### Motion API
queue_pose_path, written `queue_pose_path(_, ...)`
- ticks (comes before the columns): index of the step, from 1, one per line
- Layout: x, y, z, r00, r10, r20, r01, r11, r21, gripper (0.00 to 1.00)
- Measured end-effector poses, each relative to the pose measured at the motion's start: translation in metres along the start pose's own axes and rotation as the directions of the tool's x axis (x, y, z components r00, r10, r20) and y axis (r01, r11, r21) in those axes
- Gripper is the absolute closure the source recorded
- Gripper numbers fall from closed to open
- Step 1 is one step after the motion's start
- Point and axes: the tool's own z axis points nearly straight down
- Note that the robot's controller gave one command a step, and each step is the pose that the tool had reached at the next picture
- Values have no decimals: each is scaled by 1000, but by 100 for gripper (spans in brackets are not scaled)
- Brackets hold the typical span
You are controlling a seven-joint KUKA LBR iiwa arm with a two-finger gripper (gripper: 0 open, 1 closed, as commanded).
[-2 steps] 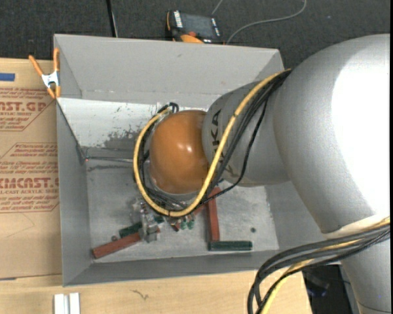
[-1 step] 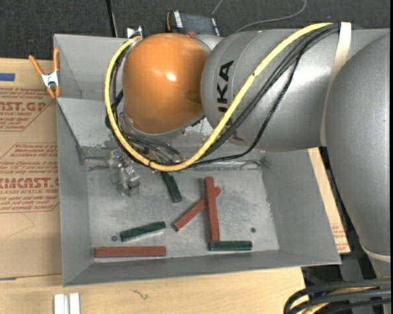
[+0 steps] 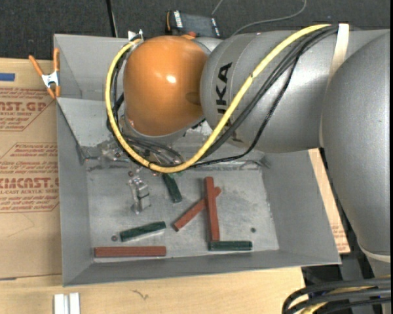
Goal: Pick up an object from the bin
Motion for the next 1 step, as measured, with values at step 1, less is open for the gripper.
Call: queue_pose_path(1, 68, -22, 91, 967, -254, -7, 254, 967, -2, 0)
